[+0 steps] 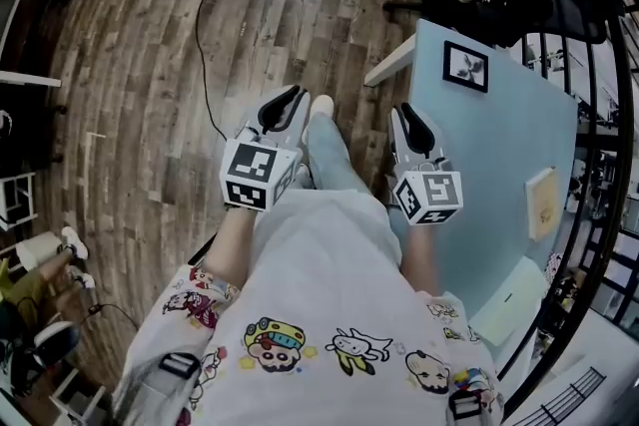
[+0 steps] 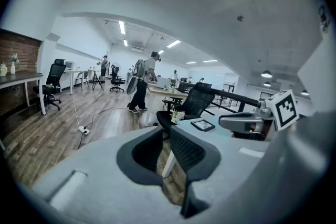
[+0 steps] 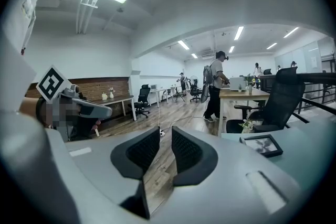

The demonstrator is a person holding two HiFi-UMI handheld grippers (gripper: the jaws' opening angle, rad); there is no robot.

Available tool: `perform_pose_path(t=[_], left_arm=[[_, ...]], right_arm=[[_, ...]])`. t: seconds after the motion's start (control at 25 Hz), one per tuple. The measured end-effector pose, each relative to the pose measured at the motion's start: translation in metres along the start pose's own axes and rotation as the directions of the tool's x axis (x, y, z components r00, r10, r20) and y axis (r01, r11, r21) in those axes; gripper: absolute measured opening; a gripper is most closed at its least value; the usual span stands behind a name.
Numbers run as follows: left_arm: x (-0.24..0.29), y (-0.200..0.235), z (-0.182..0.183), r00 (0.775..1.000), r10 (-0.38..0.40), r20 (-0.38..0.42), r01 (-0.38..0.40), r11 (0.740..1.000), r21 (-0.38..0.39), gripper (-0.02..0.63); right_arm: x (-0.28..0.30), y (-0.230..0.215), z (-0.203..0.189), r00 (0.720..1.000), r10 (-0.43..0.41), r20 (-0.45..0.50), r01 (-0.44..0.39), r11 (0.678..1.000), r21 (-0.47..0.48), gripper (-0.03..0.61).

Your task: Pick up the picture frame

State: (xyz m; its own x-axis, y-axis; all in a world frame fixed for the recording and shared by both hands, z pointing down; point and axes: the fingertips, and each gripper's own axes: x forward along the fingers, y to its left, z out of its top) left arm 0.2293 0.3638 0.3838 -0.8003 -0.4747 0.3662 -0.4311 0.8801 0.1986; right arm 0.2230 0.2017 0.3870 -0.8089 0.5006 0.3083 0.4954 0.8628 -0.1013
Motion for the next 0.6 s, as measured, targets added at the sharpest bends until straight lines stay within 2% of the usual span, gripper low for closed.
perform_pose_path(t=[0.36, 0.6], left_arm=[[0.074, 0.026, 0.032, 0.999, -0.021, -0.029, 0.022, 1.000, 0.009, 0.064], [0.126, 0.044, 0.069, 0.999, -0.028, -0.033, 0.029, 0.999, 0.030, 0.083]], right_arm=[[0.065, -0.051, 0.018, 1.000, 0.000, -0.002, 0.000, 0.999, 0.044, 0.115], [0.106, -0.089, 0.035, 1.000, -0.008, -0.006, 0.009, 0.997, 0.073, 0.130]])
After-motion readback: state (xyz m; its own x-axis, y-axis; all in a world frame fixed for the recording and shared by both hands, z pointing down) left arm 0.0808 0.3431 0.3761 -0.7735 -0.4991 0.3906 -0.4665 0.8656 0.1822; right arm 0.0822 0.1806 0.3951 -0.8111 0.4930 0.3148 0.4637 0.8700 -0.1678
